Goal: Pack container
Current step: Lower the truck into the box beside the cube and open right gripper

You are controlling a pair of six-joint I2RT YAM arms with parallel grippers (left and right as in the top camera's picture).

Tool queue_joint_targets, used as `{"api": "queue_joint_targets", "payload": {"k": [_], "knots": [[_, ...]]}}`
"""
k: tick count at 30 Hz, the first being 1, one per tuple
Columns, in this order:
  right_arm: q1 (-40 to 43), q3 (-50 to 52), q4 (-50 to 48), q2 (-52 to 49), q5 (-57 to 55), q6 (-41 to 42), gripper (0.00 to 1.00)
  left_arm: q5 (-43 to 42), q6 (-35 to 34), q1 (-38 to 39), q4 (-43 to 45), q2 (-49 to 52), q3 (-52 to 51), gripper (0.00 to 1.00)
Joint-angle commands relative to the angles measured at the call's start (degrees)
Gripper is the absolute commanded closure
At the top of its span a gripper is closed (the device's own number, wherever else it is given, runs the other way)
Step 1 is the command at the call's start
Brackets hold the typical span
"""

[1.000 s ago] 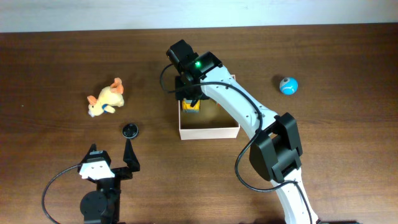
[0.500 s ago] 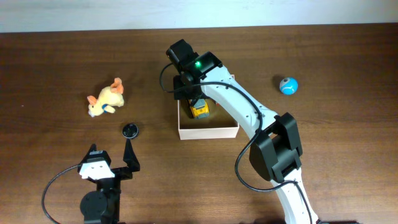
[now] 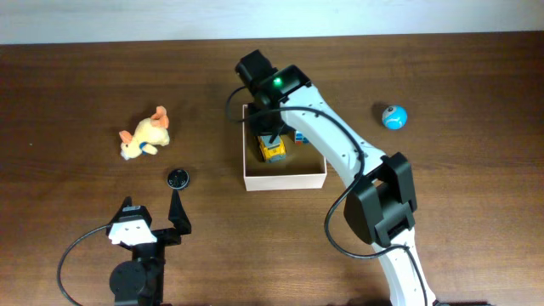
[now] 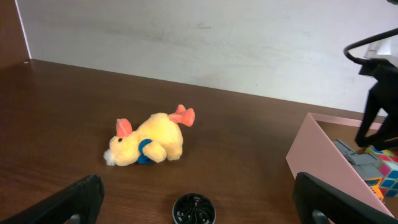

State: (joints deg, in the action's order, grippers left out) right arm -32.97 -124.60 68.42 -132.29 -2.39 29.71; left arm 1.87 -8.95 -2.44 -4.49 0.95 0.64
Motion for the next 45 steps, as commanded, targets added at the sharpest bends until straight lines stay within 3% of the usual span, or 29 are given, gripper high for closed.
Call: {"api": "queue_joint_targets", "payload": {"k": [1, 4, 8, 23, 45], "knots": [[1.4, -1.1, 1.3, 1.2, -1.4, -0.8, 0.78, -0.7, 0.9, -0.3, -0.3, 0.1, -0.1, 0.01], [2.1, -1.1, 3.0, 1.2, -3.0, -1.0, 0.81, -0.7, 0.9, -0.3, -0.3, 0.1, -0.1, 0.01], [2.6, -0.8, 3.5, 1.2, -4.4, -2.3, 0.96, -0.7, 0.9, -0.3, -0.3, 0.1, -0.1, 0.01], [2.7, 6.4, 0.1, 0.7, -5.0, -2.3, 0.88, -0.7, 0.9, -0.3, -0.3, 0.1, -0.1, 0.01], [2.5, 7.7, -3.5, 0.7, -0.6, -4.4, 0.87, -0.7, 0.9, -0.3, -0.3, 0.1, -0.1, 0.01]]}}
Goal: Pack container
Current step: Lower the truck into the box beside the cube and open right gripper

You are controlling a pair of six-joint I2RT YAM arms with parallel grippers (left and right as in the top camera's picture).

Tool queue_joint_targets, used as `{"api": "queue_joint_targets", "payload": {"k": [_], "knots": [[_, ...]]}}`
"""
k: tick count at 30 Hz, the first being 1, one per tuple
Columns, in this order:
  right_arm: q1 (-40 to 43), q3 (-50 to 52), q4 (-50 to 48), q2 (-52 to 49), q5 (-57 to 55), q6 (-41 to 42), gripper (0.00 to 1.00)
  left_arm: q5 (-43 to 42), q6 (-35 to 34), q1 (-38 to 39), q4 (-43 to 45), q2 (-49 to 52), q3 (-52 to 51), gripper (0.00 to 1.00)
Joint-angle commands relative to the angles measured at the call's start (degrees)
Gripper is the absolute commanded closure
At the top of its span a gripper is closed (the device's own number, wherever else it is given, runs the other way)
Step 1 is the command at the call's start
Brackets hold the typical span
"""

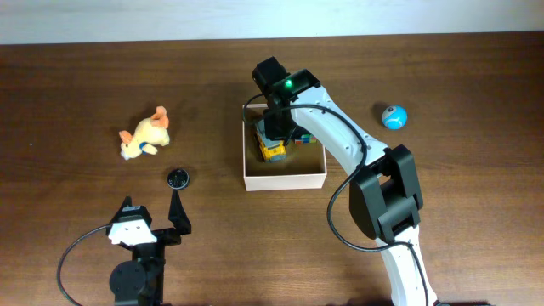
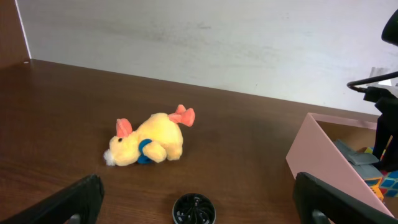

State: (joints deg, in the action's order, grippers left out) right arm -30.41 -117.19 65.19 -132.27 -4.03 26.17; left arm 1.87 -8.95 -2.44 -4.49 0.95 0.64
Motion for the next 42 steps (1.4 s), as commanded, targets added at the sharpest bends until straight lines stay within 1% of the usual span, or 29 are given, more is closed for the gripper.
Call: {"api": "queue_joint_targets", "payload": {"k": [1, 19, 42], "knots": [[-0.1, 0.3, -0.2, 0.6, 1.0, -0.9, 0.87, -0.7, 0.9, -0.3, -0.3, 0.1, -0.1, 0.01], [-3.7, 0.3, -1.0, 0.6, 2.4, -0.9, 0.87, -0.7, 0.9, -0.3, -0.3, 0.1, -0.1, 0.01], [-3.8, 0.3, -0.3, 0.6, 2.3, -2.2, 0.87, -0.7, 0.9, -0.3, -0.3, 0.1, -0.1, 0.01]]}}
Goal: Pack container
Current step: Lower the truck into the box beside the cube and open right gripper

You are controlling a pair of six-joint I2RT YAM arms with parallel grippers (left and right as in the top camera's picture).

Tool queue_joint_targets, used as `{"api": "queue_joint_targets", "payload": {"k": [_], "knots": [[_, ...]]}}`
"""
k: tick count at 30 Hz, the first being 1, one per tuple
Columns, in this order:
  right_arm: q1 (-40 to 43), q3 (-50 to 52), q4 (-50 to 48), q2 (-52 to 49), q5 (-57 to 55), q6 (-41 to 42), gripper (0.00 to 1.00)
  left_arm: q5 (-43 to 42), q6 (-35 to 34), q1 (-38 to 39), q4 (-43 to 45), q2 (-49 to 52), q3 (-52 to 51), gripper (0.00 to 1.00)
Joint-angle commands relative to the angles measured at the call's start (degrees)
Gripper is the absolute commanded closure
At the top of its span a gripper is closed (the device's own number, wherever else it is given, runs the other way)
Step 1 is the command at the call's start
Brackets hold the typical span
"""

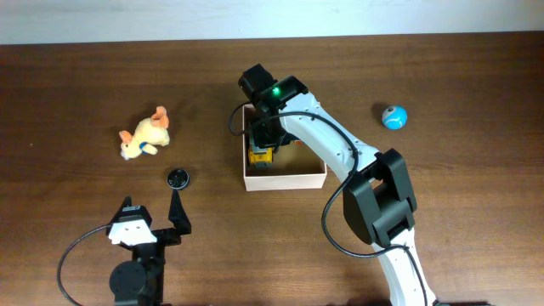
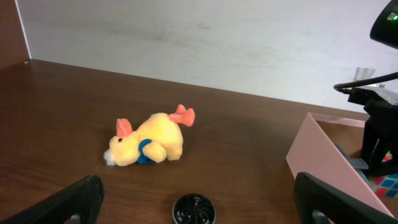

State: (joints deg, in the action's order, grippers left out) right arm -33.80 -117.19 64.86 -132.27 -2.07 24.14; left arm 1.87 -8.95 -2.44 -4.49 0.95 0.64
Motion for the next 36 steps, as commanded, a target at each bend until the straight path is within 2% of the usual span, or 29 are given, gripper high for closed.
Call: {"api": "queue_joint_targets", "payload": {"k": [1, 7, 16, 36], "knots": [[-0.3, 0.3, 0.1, 0.6, 0.3, -0.2, 0.87, -0.7, 0.9, -0.3, -0.3, 0.1, -0.1, 0.01], [0.6, 0.3, 2.7, 0.6, -2.5, -1.1, 0.83, -0.7, 0.9, -0.3, -0.3, 0.1, -0.1, 0.01], [1.5, 0.1, 4.4, 2.3, -1.2, -4.2, 0.8, -0.7, 0.9, -0.3, -0.3, 0.1, -0.1, 0.01], [-2.6, 0.1, 8.3, 2.7, 2.5, -4.7, 0.79, -0.7, 0.9, -0.3, -0.3, 0.1, -0.1, 0.01]]}}
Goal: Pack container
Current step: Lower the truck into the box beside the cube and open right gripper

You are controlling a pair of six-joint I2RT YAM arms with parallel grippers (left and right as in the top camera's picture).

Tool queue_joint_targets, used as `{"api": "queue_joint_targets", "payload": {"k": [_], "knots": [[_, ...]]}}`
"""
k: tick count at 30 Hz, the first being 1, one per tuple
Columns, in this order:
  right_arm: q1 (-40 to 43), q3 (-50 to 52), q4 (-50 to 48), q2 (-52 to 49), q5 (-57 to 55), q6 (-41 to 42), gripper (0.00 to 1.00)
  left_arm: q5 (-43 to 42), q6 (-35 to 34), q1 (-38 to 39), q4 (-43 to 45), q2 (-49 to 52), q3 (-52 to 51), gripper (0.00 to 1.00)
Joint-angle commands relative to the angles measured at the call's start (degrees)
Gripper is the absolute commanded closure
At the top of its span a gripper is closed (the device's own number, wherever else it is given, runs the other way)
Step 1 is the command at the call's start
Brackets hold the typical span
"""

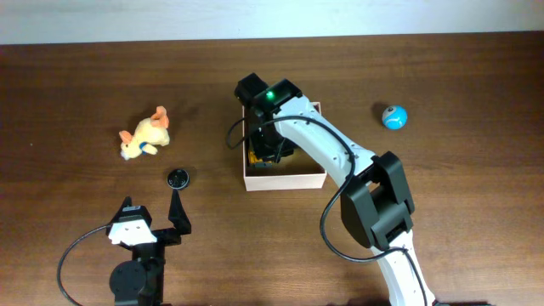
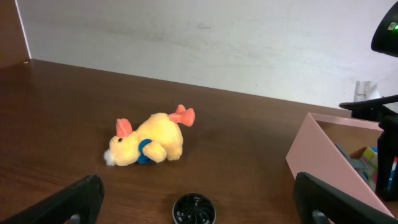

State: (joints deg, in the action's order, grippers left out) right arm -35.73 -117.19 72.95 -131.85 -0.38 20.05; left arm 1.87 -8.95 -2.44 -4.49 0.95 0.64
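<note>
The white box (image 1: 297, 174) stands mid-table; in the left wrist view its pink side wall (image 2: 320, 163) shows at the right. My right gripper (image 1: 263, 151) reaches down into the box's left part, over a yellow toy truck (image 1: 254, 159); its fingers are hidden under the wrist. A colourful cube (image 2: 370, 154) also lies in the box. A yellow plush (image 1: 146, 134) (image 2: 149, 142) lies on the table to the left, a black disc (image 1: 178, 178) (image 2: 194, 209) near it. A blue ball (image 1: 393, 116) rests to the right. My left gripper (image 1: 153, 223) (image 2: 199, 190) stands open near the front edge, holding nothing.
The right arm (image 1: 340, 157) arches over the box from the front right. A pale wall runs along the table's far edge (image 2: 186, 37). Bare wood lies between the plush, the disc and the box.
My right gripper has shifted slightly nearer inside the left part of the box, and the yellow truck sits a touch further left under it. The left arm, plush, disc and ball are unchanged.
At first my right gripper was over the yellow truck in the middle of the box. It stayed there, turned a little. Then gripper and truck were both at the box's left side, where they are now. Nothing else moved.
</note>
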Motion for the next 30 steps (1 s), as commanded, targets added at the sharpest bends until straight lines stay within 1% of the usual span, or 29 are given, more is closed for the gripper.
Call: {"api": "queue_joint_targets", "payload": {"k": [1, 9, 30], "knots": [[-0.7, 0.1, 0.3, 2.3, 0.9, -0.6, 0.79, -0.7, 0.9, -0.3, -0.3, 0.1, -0.1, 0.01], [-0.7, 0.1, -0.3, 2.3, 1.7, -0.5, 0.79, -0.7, 0.9, -0.3, -0.3, 0.1, -0.1, 0.01], [-0.7, 1.4, -7.6, 1.8, 1.7, -0.3, 0.79, -0.7, 0.9, -0.3, -0.3, 0.1, -0.1, 0.01]]}}
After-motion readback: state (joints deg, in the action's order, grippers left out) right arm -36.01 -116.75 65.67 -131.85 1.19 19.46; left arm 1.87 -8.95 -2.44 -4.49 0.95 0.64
